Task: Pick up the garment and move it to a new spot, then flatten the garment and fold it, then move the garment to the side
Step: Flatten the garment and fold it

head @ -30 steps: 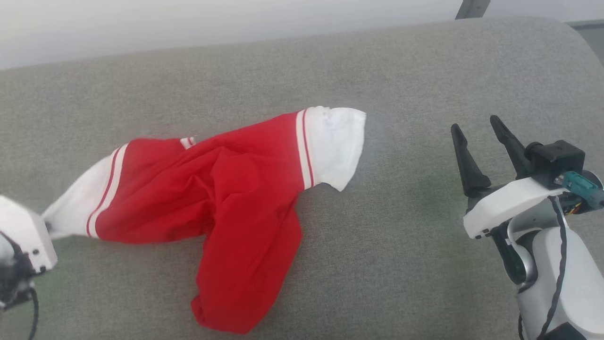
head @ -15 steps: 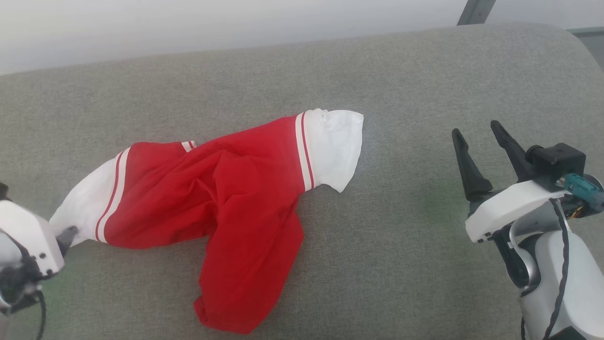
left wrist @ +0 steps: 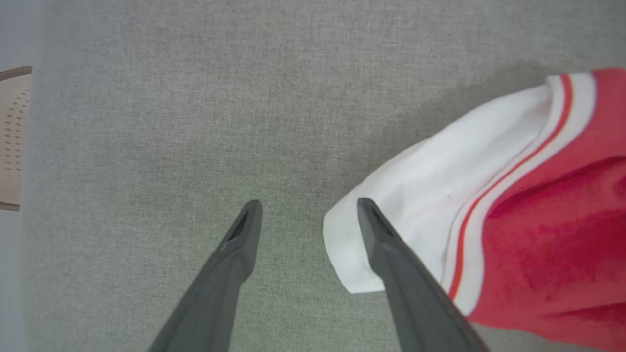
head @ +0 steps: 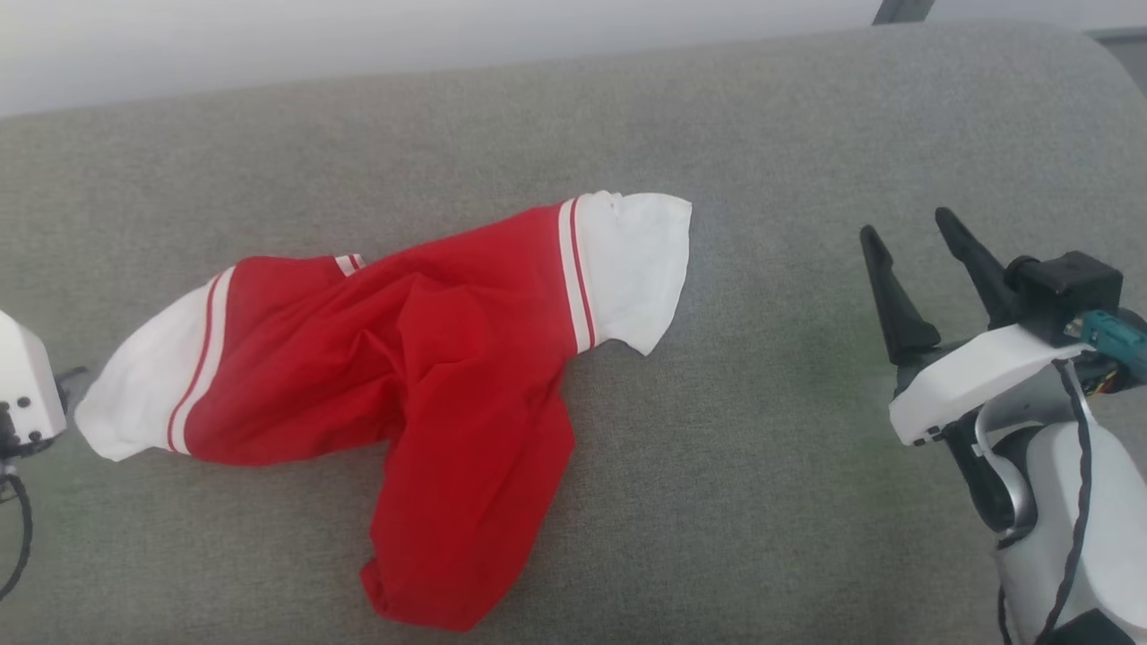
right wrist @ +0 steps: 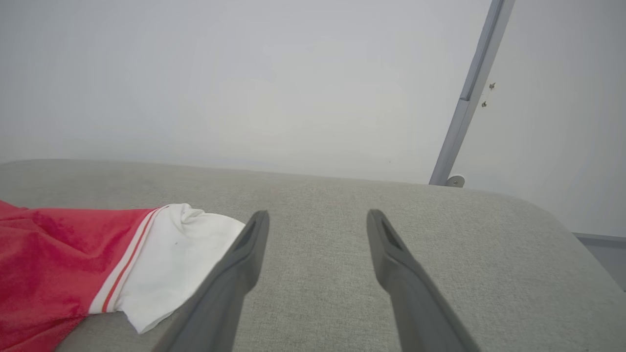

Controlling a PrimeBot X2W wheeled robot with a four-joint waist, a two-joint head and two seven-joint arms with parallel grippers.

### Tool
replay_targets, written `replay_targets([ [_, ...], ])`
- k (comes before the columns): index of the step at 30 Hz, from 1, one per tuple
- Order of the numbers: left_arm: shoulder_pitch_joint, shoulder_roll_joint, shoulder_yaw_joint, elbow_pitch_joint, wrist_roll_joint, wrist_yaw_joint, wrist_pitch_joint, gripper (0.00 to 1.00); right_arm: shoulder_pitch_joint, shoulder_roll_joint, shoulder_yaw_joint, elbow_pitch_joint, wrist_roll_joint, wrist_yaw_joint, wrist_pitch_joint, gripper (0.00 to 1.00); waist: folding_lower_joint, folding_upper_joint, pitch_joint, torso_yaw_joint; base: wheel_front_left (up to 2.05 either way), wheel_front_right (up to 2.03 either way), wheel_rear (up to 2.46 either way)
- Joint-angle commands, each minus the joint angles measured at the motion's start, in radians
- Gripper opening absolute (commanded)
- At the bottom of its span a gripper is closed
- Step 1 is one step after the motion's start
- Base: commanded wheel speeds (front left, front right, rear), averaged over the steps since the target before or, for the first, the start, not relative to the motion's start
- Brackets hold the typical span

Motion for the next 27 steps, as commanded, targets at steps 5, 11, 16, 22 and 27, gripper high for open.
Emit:
replay_targets([
  [5, -0.057, -0.015, -0.018, 0.048, -0.003, -0.009, 0.049, 1.0, -0.014, -0.013, 0.001, -0.018, -0.003, 0.0, 0.016, 1.0, 0.0, 0.0, 0.049, -0.016, 0.0, 0.0, 0.0],
  [11, -0.095, -0.043, -0.028, 0.109, -0.014, -0.004, 0.096, 1.0, -0.019, -0.016, 0.002, -0.036, -0.009, 0.0, 0.029, 1.0, 0.0, 0.0, 0.082, -0.024, 0.0, 0.0, 0.0],
  [16, -0.101, -0.088, -0.021, 0.16, -0.051, 0.02, 0.134, 1.0, -0.025, -0.016, 0.006, -0.041, -0.011, 0.0, 0.043, 1.0, 0.0, 0.0, 0.096, -0.022, 0.0, 0.0, 0.0],
  [22, -0.133, -0.113, -0.022, 0.195, -0.063, -0.019, 0.131, 0.0, -0.054, -0.025, 0.062, -0.034, 0.055, 0.0, 0.116, 1.0, 0.0, 0.0, 0.112, -0.009, 0.0, 0.0, 0.0],
  [27, -0.18, -0.134, -0.033, 0.212, -0.05, -0.042, 0.106, 0.0, -0.123, -0.044, 0.132, 0.005, 0.124, 0.0, 0.242, 1.0, 0.0, 0.0, 0.12, 0.018, 0.0, 0.0, 0.0],
])
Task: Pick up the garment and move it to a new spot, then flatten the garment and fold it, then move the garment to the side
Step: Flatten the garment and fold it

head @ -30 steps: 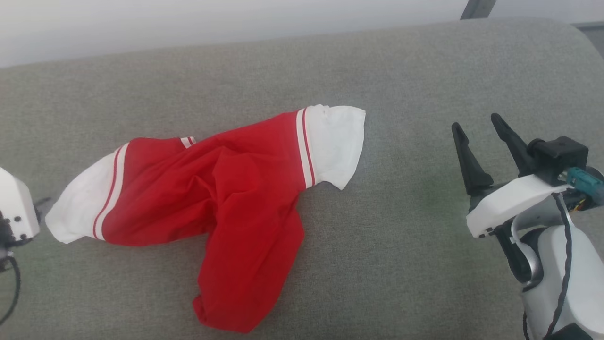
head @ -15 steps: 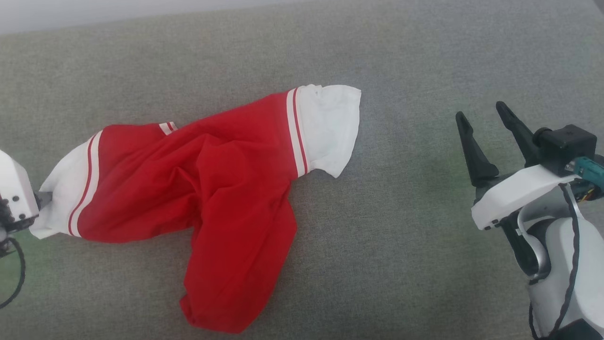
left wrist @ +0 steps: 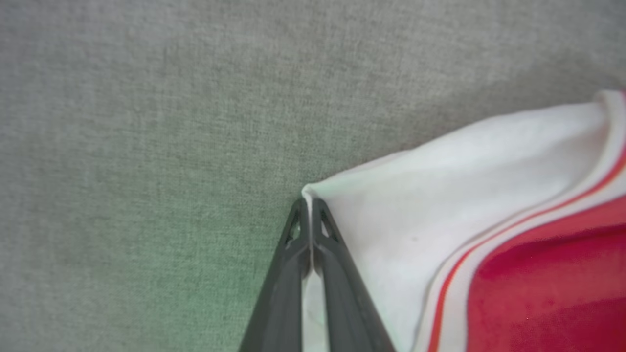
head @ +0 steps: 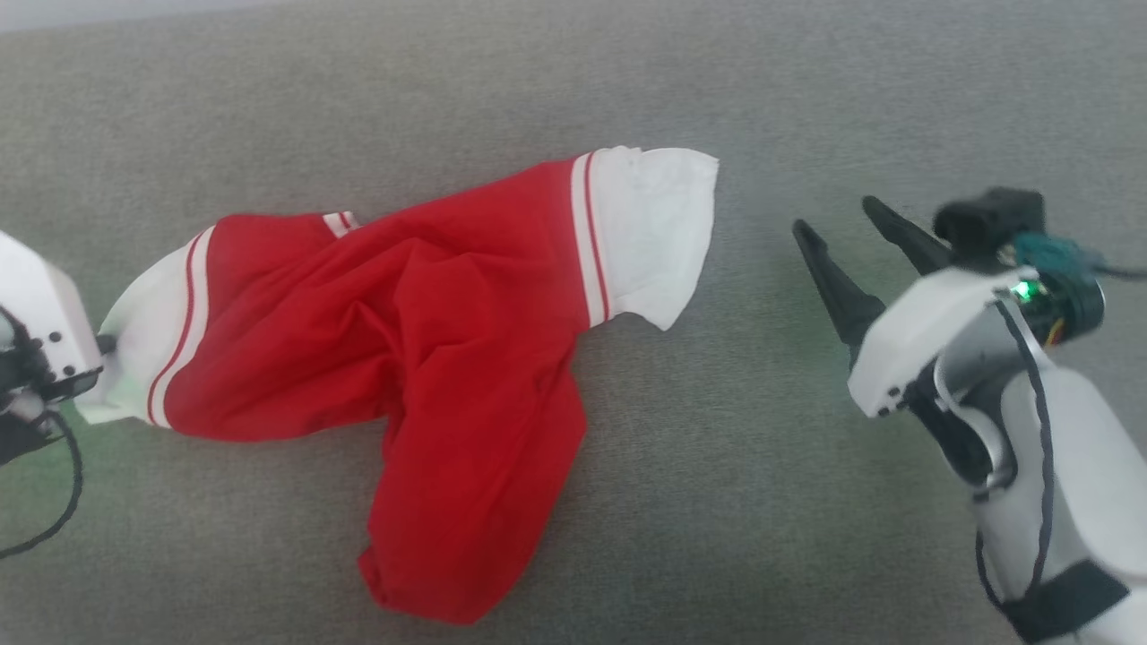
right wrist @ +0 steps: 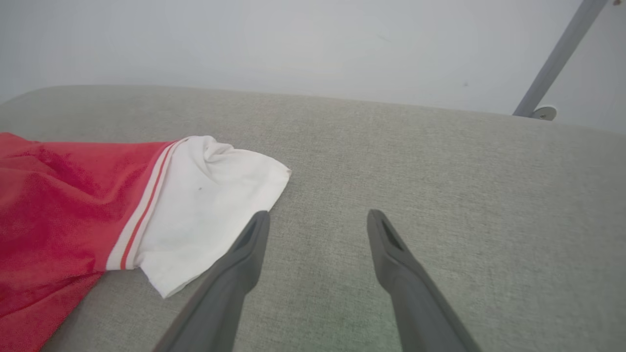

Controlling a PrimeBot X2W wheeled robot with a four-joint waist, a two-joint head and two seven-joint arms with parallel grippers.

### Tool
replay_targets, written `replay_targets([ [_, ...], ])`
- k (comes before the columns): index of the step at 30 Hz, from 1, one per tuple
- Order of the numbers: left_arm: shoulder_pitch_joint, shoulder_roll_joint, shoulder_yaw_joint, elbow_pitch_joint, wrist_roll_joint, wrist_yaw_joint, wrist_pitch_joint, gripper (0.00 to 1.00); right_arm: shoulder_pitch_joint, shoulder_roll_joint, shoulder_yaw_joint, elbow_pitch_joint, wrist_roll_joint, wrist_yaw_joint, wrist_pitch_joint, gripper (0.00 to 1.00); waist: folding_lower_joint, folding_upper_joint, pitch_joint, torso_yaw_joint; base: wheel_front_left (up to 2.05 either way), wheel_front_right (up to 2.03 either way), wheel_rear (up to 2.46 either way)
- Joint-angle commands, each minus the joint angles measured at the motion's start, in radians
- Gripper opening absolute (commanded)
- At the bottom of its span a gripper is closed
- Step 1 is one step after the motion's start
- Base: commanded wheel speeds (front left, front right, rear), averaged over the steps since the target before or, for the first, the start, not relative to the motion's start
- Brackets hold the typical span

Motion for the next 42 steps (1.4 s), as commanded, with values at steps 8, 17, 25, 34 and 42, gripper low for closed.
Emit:
replay_targets([
  [8, -0.081, -0.079, -0.038, 0.042, 0.035, -0.047, -0.058, 0.0, -0.186, -0.02, 0.067, 0.119, 0.051, 0.0, 0.223, 1.0, 0.0, -0.0001, 0.037, 0.08, 0.0, 0.0, 0.0],
  [17, -0.157, -0.155, -0.068, 0.105, 0.057, -0.102, -0.121, 0.0, -0.327, 0.003, 0.064, 0.291, 0.031, 0.0, 0.42, 1.0, 0.0, -0.0001, 0.066, 0.16, 0.0, 0.0, 0.0],
  [25, -0.199, -0.198, -0.081, 0.172, 0.061, -0.136, -0.171, 0.0, -0.377, 0.046, 0.034, 0.468, -0.039, 0.0, 0.54, 0.0, 0.0, -0.0001, 0.067, 0.19, 0.0, 0.0, 0.0],
  [34, -0.251, -0.188, -0.087, 0.211, 0.076, -0.153, -0.229, 0.0, -0.429, 0.065, 0.0, 0.504, -0.031, 0.0, 0.479, 0.0, 0.0, -0.0001, 0.004, 0.178, 0.0, 0.0, 0.0],
  [42, -0.314, -0.159, -0.113, 0.174, 0.117, -0.158, -0.273, 0.0, -0.46, 0.023, 0.049, 0.45, 0.039, 0.0, 0.395, 0.0, 0.0, -0.0001, -0.122, 0.156, 0.0, 0.0, 0.0],
])
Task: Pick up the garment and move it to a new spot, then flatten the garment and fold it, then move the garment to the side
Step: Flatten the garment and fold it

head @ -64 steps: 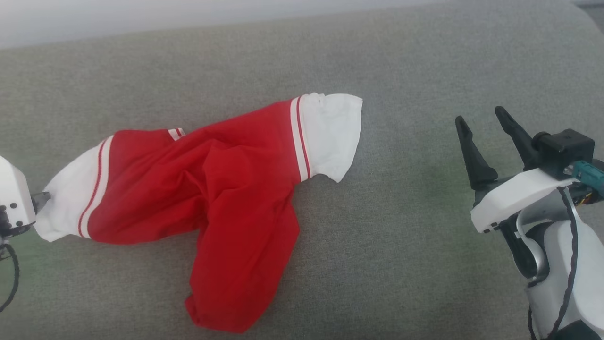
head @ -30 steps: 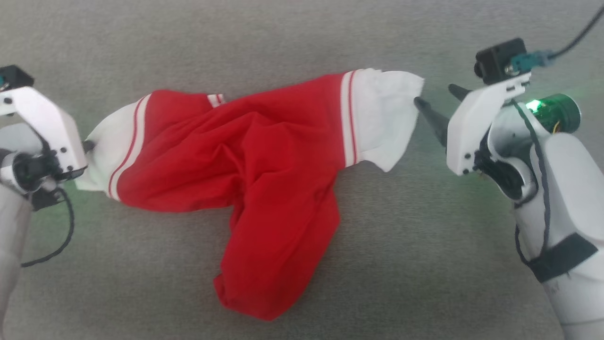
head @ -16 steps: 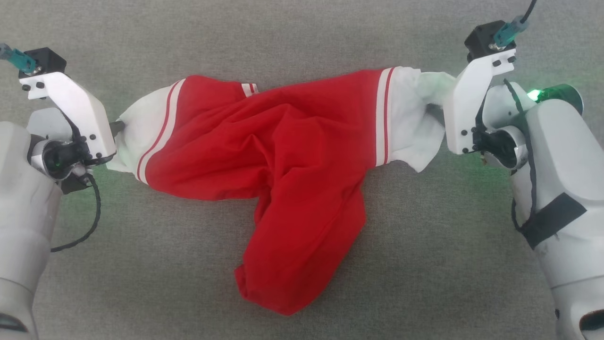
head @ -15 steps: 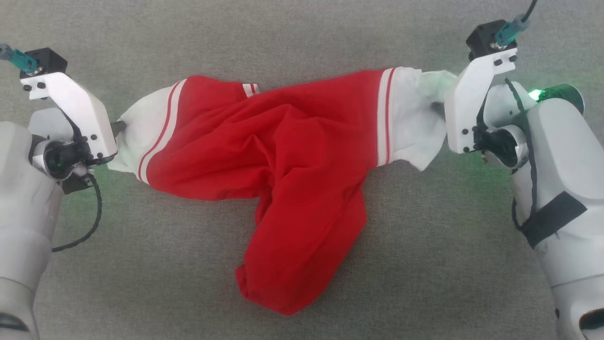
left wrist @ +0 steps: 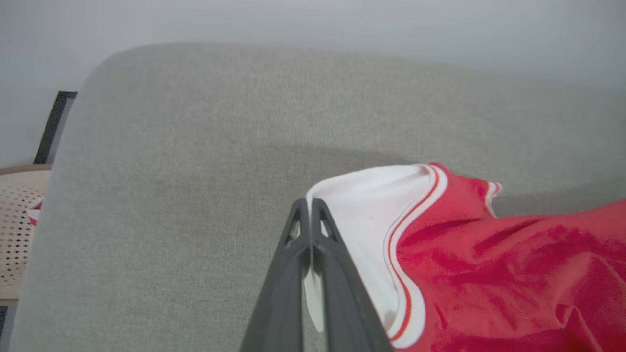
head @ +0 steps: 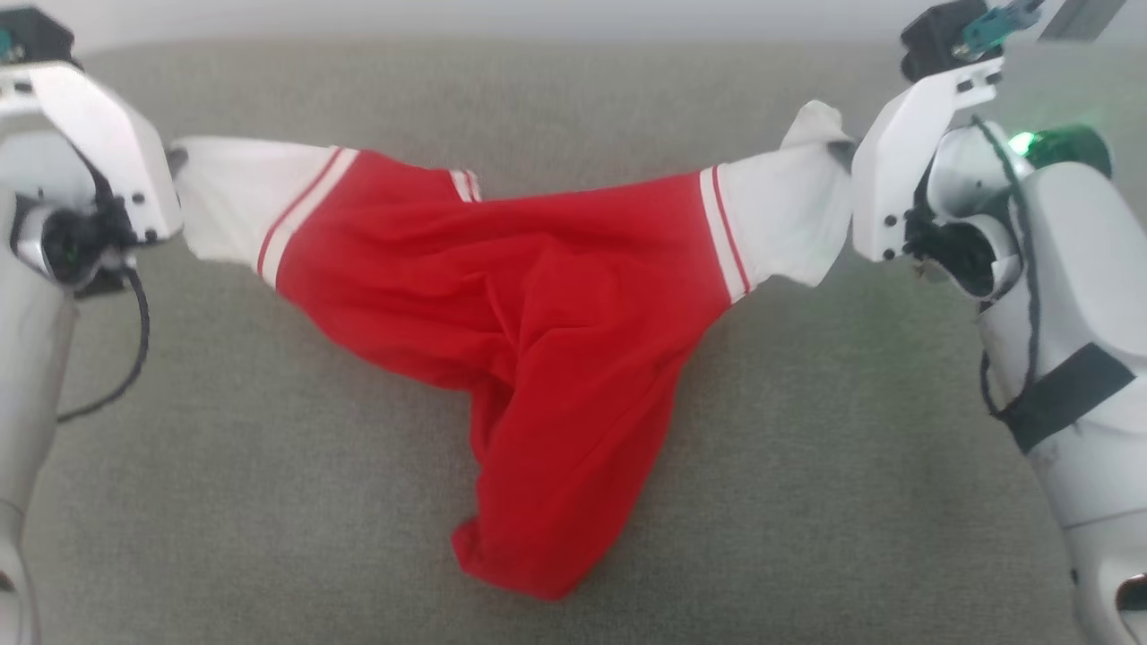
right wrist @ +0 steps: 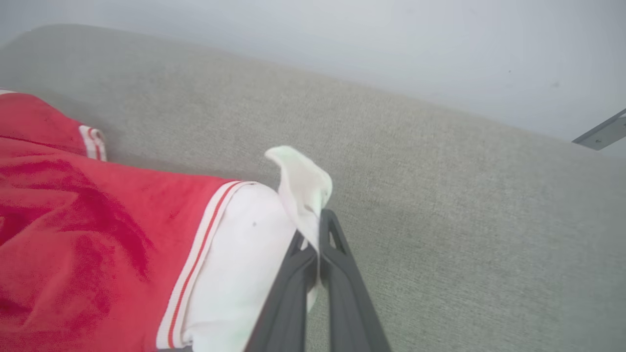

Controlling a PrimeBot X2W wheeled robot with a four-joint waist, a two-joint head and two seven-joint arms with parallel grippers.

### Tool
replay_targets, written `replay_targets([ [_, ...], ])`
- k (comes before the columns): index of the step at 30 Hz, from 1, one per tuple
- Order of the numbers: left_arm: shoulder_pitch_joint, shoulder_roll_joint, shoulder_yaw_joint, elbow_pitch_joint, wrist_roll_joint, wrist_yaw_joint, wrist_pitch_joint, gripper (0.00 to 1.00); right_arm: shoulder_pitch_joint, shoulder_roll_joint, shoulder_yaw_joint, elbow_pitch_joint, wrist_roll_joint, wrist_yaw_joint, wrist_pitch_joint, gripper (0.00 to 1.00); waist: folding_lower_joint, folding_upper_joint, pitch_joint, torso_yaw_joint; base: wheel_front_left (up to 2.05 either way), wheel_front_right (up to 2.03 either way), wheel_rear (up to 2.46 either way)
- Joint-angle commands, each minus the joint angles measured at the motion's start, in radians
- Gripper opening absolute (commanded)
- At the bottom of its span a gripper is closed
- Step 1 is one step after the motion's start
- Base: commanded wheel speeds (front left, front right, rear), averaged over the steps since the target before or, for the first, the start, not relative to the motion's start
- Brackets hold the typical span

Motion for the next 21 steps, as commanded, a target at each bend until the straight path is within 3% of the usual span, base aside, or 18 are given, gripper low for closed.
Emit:
replay_targets([
  [1, -0.024, 0.008, -0.004, -0.014, 0.014, 0.0, -0.011, 0.0, -0.011, -0.01, 0.011, -0.012, 0.011, 0.0, -0.014, 0.0, 0.0, 0.0, -0.056, -0.012, 0.0, 0.0, 0.0],
  [13, -0.113, 0.055, -0.027, -0.141, 0.069, 0.045, -0.014, 0.0, -0.101, -0.096, 0.091, -0.102, 0.096, 0.0, -0.12, 0.0, 0.0, 0.0, -0.238, -0.036, 0.0, 0.0, 0.0],
  [21, -0.151, 0.07, -0.023, -0.214, 0.078, 0.077, -0.01, 0.0, -0.189, -0.107, 0.133, -0.058, 0.106, 0.0, -0.178, 0.0, 0.0, 0.0, -0.254, -0.041, 0.0, 0.0, 0.0],
])
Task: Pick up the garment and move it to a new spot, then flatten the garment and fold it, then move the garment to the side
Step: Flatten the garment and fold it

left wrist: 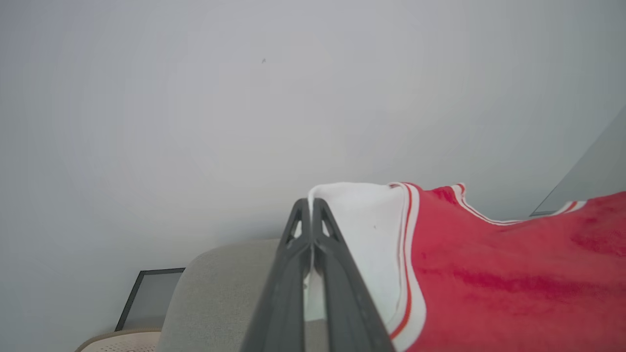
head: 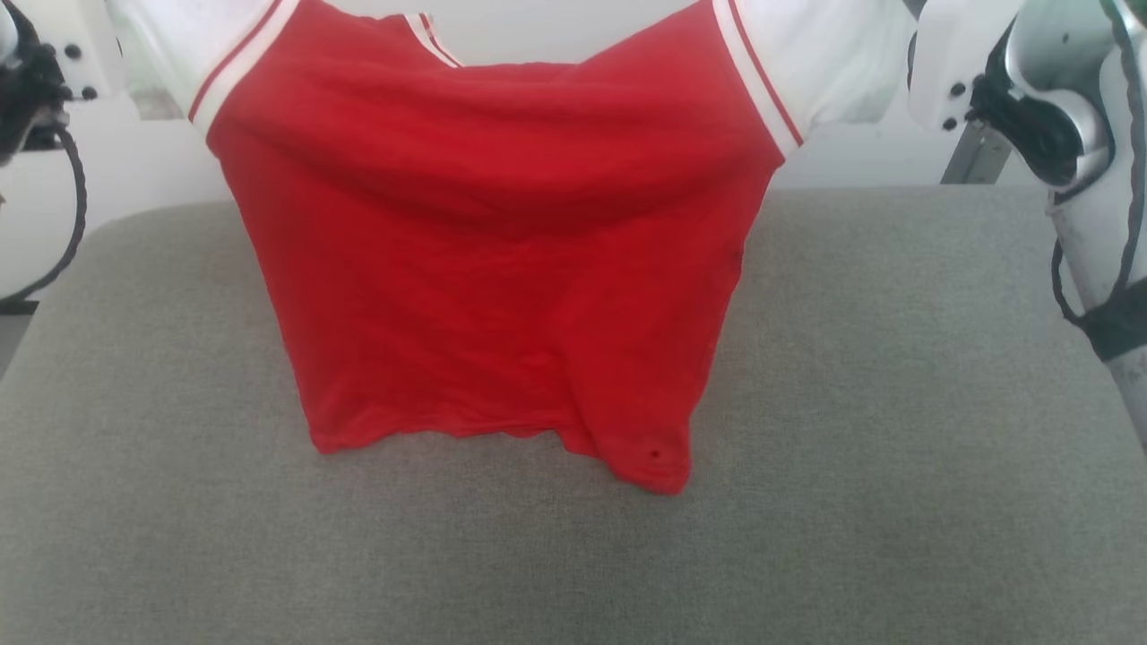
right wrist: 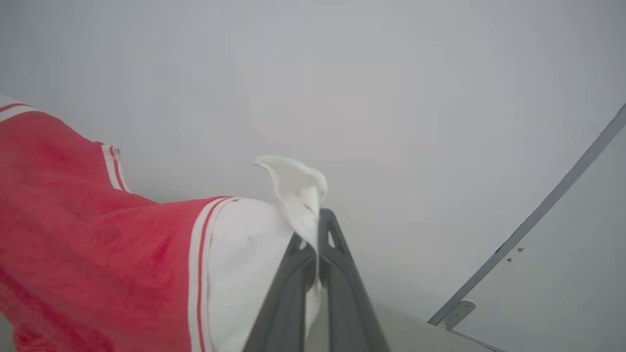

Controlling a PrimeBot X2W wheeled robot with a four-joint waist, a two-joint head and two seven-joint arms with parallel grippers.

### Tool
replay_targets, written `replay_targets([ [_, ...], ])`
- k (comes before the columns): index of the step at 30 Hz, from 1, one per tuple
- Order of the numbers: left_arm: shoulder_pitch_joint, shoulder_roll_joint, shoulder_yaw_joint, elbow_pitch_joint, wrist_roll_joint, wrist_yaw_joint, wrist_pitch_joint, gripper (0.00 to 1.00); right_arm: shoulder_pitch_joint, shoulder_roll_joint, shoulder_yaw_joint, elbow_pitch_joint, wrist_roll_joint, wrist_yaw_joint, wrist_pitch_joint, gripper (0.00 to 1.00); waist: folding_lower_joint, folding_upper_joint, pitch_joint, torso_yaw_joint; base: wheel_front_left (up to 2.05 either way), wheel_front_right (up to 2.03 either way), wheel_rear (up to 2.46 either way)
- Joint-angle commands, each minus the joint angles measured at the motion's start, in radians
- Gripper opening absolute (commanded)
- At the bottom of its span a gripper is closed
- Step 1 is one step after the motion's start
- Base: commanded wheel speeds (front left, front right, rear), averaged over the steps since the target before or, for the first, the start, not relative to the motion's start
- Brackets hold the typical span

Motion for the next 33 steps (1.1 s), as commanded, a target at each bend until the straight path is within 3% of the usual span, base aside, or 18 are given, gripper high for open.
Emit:
replay_targets([
  [1, -0.018, 0.003, 0.004, -0.008, 0.013, 0.008, -0.007, 0.0, -0.025, 0.009, 0.004, 0.015, 0.001, 0.0, -0.02, 0.0, 0.0, 0.0, 0.012, -0.002, 0.0, 0.0, 0.0],
  [10, -0.103, -0.026, 0.018, -0.007, 0.025, 0.012, -0.096, 0.0, -0.177, 0.039, 0.023, 0.162, -0.038, 0.0, -0.149, 0.0, 0.0, 0.0, 0.12, -0.003, 0.0, 0.0, 0.0],
  [16, -0.242, -0.056, 0.027, 0.028, 0.057, 0.007, -0.216, 0.0, -0.335, 0.05, 0.021, 0.299, -0.131, 0.0, -0.311, 0.0, 0.0, 0.0, 0.247, 0.006, 0.0, 0.0, 0.0],
  [22, -0.388, -0.08, 0.029, 0.069, 0.104, -0.007, -0.378, 0.0, -0.494, 0.049, -0.029, 0.42, -0.279, 0.0, -0.517, 0.0, 0.0, 0.0, 0.37, 0.02, 0.0, 0.0, 0.0],
  [24, -0.447, -0.093, 0.029, 0.092, 0.129, -0.013, -0.475, 0.0, -0.565, 0.046, -0.069, 0.474, -0.366, 0.0, -0.605, 0.0, 0.0, 0.0, 0.427, 0.028, 0.0, 0.0, 0.0],
  [30, -0.506, -0.134, 0.04, 0.153, 0.135, -0.044, -0.681, 0.0, -0.662, 0.031, -0.16, 0.517, -0.548, 0.0, -0.692, 0.0, 0.0, 0.0, 0.533, 0.05, 0.0, 0.0, 0.0],
  [33, -0.483, -0.159, 0.032, 0.204, 0.125, -0.067, -0.72, 0.0, -0.64, 0.046, -0.204, 0.532, -0.611, 0.0, -0.703, 0.0, 0.0, 0.0, 0.56, 0.058, 0.0, 0.0, 0.0],
])
